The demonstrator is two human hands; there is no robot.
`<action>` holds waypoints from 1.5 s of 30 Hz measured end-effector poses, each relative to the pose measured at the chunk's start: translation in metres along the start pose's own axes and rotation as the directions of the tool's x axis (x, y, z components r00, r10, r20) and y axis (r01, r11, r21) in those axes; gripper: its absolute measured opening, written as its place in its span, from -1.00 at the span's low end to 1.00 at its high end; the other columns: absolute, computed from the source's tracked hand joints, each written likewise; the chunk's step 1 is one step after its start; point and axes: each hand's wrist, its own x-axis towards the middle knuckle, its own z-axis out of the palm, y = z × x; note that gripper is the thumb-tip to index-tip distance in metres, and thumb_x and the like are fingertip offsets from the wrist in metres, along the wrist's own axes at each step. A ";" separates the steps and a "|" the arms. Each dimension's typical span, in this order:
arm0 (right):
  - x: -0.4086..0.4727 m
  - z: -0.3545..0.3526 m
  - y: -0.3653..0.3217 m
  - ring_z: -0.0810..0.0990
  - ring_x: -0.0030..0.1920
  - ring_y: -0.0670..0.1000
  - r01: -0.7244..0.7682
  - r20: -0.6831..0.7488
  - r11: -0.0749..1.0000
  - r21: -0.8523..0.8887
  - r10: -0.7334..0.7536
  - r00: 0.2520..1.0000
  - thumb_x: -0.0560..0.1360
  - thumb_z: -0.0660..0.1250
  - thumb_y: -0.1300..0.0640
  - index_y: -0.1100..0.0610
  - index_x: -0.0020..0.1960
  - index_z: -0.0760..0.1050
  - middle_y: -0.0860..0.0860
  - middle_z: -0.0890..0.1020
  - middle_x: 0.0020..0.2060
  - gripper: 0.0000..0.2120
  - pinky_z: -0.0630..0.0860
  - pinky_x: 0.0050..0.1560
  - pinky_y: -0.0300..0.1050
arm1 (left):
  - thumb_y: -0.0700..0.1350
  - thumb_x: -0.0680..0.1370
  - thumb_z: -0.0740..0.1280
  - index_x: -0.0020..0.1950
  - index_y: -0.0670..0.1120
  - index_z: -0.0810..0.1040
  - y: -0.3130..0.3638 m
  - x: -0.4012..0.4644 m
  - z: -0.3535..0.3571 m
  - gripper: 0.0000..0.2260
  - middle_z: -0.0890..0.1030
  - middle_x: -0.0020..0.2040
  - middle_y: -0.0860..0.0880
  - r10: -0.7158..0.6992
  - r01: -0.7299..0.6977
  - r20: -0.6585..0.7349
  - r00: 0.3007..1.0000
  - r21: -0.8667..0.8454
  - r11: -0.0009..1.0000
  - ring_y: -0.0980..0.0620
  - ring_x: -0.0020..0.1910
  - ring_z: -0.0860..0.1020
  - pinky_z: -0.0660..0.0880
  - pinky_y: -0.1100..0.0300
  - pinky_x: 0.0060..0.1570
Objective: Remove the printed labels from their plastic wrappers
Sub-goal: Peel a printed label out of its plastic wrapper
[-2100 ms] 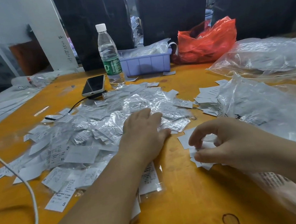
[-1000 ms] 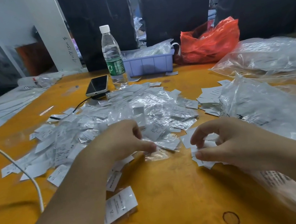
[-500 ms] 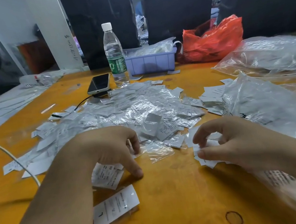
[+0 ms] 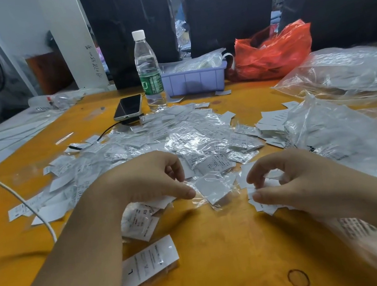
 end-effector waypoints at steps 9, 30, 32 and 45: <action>0.002 0.000 0.001 0.53 -0.22 -0.38 -0.010 -0.047 1.000 0.009 0.010 0.999 0.42 0.47 0.01 -0.16 -0.07 0.58 -0.36 0.60 -0.15 -0.88 0.46 -0.09 -0.23 | 0.19 0.40 0.46 -0.22 0.05 0.47 0.033 0.010 0.042 -0.73 0.53 -0.25 0.08 0.174 -0.137 -0.233 0.957 0.170 0.976 0.09 -0.28 0.48 0.39 0.17 -0.33; 0.024 -0.004 0.005 0.39 -0.51 -0.07 -0.187 -0.019 0.746 0.639 0.258 0.966 0.43 0.16 0.47 0.10 0.02 0.50 0.11 0.43 -0.25 -0.65 0.33 -0.48 -0.13 | 0.29 0.43 0.40 0.19 0.18 0.58 0.060 0.010 0.067 -0.62 0.40 0.01 0.18 0.441 -0.419 -0.064 0.895 0.221 0.881 0.20 0.00 0.36 0.43 0.17 -0.01; 0.020 -0.004 0.005 0.47 -0.47 -0.06 -0.116 -0.027 0.735 0.668 0.180 0.983 0.35 0.22 0.49 0.14 0.07 0.51 0.10 0.50 -0.25 -0.61 0.41 -0.47 -0.19 | 0.24 0.49 0.37 0.15 0.16 0.61 0.061 0.010 0.066 -0.70 0.42 0.00 0.17 0.450 -0.415 -0.091 0.888 0.261 0.872 0.17 0.08 0.36 0.44 0.10 0.05; 0.010 -0.010 0.002 0.58 -0.40 0.03 0.013 -0.185 0.720 0.694 0.160 0.970 0.24 0.50 0.26 0.27 -0.12 0.58 0.08 0.57 -0.36 -0.76 0.57 -0.42 -0.13 | 0.23 0.53 0.31 0.17 0.10 0.53 0.066 0.012 0.071 -0.69 0.45 0.13 0.11 0.413 -0.356 -0.166 0.895 0.290 0.888 0.09 0.17 0.35 0.33 0.14 0.03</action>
